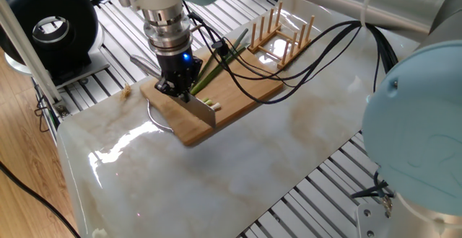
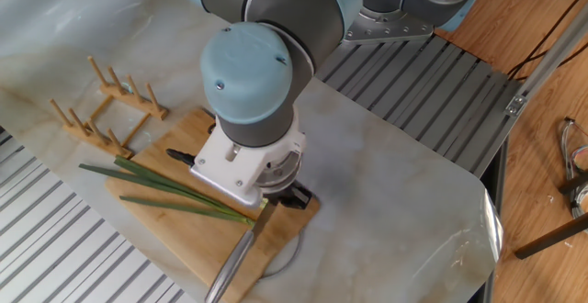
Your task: Chop the green garlic
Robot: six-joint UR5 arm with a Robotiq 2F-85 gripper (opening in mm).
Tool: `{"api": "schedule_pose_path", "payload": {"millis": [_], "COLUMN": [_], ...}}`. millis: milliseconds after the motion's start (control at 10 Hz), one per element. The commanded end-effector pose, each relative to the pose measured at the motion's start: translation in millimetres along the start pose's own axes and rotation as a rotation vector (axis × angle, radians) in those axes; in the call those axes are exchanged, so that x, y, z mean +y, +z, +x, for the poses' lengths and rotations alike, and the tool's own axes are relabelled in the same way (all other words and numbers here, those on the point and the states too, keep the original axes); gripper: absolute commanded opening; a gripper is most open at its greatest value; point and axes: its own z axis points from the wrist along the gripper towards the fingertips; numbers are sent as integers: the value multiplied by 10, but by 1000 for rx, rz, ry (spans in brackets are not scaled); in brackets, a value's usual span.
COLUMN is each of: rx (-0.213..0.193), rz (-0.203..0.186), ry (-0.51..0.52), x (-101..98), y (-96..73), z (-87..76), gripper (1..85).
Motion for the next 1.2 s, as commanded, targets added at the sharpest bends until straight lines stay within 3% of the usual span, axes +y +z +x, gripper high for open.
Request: {"api": "schedule_pose_path", "payload": {"millis": [0,200,400,600,900,1100], "rx": [3,5,49,48,17,2], "rz": [-26,19,35,68,47,41], "ry": [19,15,-66,-102,-97,-152], "x": [60,-138,-243,-426,-634,-704], "y": [-165,-297,-447,-508,-516,-419], "z": [-61,-139,-120,-203,-457,-622], "gripper": [13,13,13,13,13,13]}}
